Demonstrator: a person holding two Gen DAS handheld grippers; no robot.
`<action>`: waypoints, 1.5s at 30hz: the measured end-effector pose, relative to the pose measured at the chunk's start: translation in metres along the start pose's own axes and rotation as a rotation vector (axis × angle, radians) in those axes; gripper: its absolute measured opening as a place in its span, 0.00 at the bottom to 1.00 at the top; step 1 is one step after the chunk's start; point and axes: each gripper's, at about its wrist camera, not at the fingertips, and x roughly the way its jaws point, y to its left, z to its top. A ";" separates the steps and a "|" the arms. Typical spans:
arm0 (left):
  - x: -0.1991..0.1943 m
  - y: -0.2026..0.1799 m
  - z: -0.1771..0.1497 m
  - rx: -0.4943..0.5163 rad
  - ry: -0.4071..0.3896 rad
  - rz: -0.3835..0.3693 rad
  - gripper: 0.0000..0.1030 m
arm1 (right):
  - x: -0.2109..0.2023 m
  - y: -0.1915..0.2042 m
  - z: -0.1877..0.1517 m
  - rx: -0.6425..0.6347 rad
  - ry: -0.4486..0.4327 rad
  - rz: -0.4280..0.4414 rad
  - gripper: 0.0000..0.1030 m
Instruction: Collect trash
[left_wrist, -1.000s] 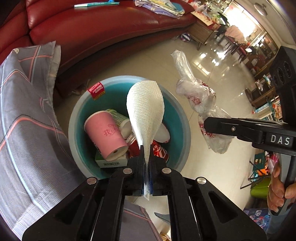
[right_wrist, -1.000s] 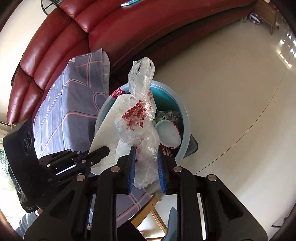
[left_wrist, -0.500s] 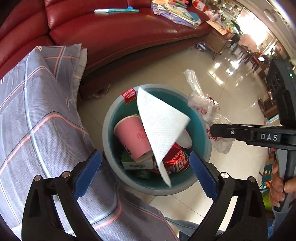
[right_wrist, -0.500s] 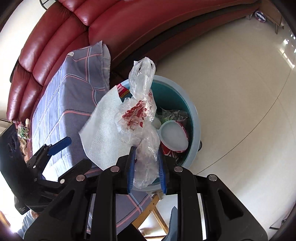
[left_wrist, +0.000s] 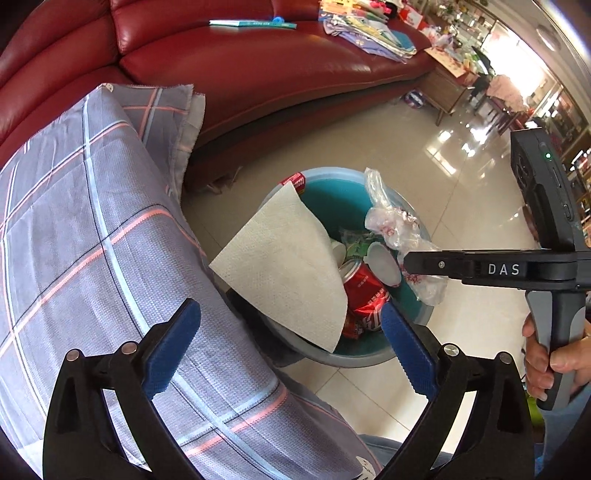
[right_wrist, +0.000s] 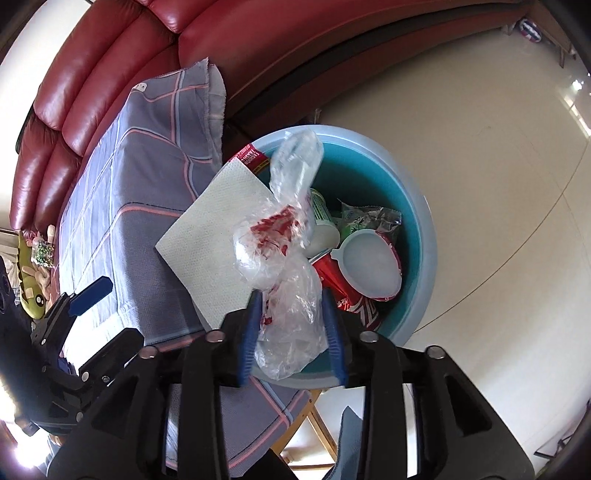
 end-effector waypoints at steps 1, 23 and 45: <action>-0.001 0.001 0.000 -0.001 -0.003 0.000 0.95 | -0.001 0.002 0.000 -0.002 -0.005 0.000 0.58; -0.059 0.005 -0.029 -0.046 -0.084 0.036 0.96 | -0.051 0.026 -0.039 -0.023 -0.076 -0.058 0.90; -0.124 0.006 -0.081 -0.101 -0.173 0.043 0.96 | -0.110 0.079 -0.120 -0.260 -0.234 -0.267 0.93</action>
